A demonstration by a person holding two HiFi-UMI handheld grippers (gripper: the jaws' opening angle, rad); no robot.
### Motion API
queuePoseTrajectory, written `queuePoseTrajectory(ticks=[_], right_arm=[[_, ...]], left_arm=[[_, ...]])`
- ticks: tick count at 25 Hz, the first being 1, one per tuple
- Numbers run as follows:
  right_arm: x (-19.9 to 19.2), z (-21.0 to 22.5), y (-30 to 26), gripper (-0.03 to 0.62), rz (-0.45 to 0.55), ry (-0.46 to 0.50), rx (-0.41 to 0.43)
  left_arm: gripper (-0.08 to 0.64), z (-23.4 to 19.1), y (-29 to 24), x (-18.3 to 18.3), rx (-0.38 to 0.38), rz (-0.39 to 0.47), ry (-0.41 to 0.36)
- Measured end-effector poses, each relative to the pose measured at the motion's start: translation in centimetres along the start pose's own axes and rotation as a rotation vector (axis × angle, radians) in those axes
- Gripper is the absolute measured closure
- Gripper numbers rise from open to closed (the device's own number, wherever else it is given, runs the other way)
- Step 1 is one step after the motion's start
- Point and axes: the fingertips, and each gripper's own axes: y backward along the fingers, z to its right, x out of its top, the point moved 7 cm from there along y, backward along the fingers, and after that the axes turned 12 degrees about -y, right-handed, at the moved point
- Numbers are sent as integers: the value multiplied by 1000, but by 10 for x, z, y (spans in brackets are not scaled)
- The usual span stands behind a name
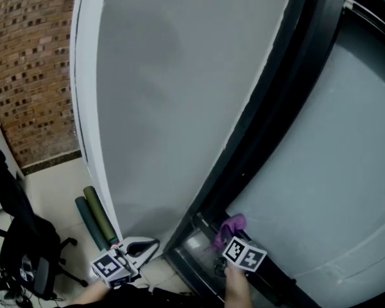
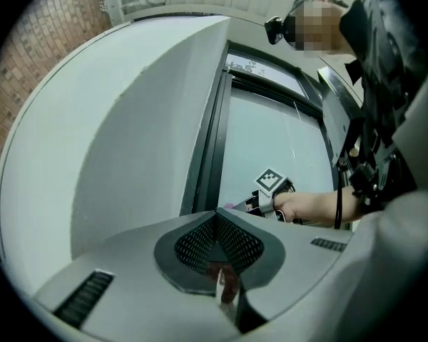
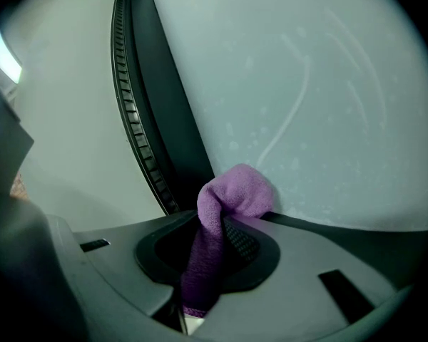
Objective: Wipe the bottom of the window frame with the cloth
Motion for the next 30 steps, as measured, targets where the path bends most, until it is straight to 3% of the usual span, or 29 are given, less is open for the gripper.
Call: queuePoseTrajectory(ticks=[9, 20, 24, 30], right_arm=[[5, -14, -23, 508, -33, 84, 1], [1, -22, -34, 508, -21, 154, -28], [-9, -26, -28, 508, -16, 124, -10], [-32, -25, -16, 508, -52, 34, 123]], left_arm=[[565, -6, 21, -1, 88, -14, -8], [565, -12, 42, -5, 143, -31, -26], [565, -12, 49, -7, 127, -29, -24], [565, -12, 44, -10, 56, -7, -6]])
